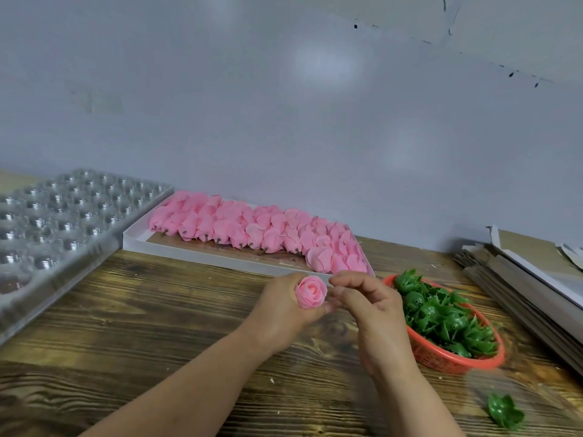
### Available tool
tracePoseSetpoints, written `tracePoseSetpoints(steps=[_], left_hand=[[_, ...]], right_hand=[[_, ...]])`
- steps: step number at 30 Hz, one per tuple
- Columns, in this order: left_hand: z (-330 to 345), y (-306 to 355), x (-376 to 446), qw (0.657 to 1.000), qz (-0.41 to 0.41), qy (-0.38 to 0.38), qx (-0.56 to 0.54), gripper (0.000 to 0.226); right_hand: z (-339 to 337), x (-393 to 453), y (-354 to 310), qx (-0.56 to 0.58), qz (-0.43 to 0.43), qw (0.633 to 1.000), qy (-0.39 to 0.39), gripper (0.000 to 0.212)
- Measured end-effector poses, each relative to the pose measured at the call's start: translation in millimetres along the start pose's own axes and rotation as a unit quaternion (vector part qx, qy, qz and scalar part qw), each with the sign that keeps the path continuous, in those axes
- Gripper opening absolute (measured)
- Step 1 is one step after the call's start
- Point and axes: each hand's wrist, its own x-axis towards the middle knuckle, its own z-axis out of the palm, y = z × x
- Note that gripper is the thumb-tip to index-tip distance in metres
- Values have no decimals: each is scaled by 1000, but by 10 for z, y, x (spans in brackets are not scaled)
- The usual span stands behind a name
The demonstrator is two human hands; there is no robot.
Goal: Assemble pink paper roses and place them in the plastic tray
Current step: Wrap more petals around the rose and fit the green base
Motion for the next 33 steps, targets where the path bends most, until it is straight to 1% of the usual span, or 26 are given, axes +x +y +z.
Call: tracePoseSetpoints(steps=[3, 5, 7, 10, 12, 14, 16, 19, 22, 23, 25, 26, 27, 28, 29, 30, 32, 33], left_hand=[[5, 11, -11, 999, -1, -39, 23, 17], [5, 24, -28, 997, 2, -70, 35, 21], [5, 15, -41, 995, 11, -89, 40, 24], [9, 15, -54, 995, 24, -92, 42, 27], [21, 8, -54, 995, 30, -87, 48, 32], [37, 16, -56, 994, 36, -87, 57, 35], [52, 17, -60, 993, 41, -87, 66, 32], [48, 20, -66, 992, 36, -92, 80, 27], [40, 42, -75, 991, 34, -101, 83, 25], [38, 45, -78, 991, 35, -105, 81, 25], [36, 46, -84, 990, 40, -111, 81, 26], [36, 46, -87, 989, 41, -113, 83, 25], [37, 45, -87, 989, 40, -115, 86, 24], [37, 45, -88, 989, 41, -116, 87, 26], [35, 48, -90, 988, 44, -118, 87, 29], [34, 52, -92, 988, 48, -120, 90, 34], [33, 52, -95, 986, 48, -122, 100, 36], [33, 47, -93, 986, 45, -121, 101, 34]], right_hand=[[-34, 19, -35, 22, -5, 999, -45, 17], [-56, 27, -37, 38, 24, 996, -82, 18], [-56, 23, -43, 31, 51, 992, -116, 17], [-39, 6, -44, 47, 85, 985, -145, 12], [-35, 2, -51, 62, 99, 983, -144, 9], [-40, 8, -45, 77, 108, 984, -121, 7], [-40, 12, -37, 83, 115, 984, -106, 6], [-38, 14, -28, 85, 123, 983, -108, 8], [-66, 21, -25, 89, 147, 977, -128, 21], [-71, 24, -30, 89, 153, 975, -137, 22], [-78, 27, -29, 89, 158, 973, -143, 9], [-72, 29, -30, 83, 155, 974, -141, 8], [-66, 30, -29, 77, 155, 975, -138, 13], [-65, 31, -20, 76, 158, 975, -137, 13], [-63, 30, -11, 82, 165, 973, -136, 9], [-62, 25, -10, 86, 173, 972, -135, 9], [-70, 22, -9, 83, 188, 970, -127, 24], [-78, 28, -15, 81, 190, 971, -124, 28]])
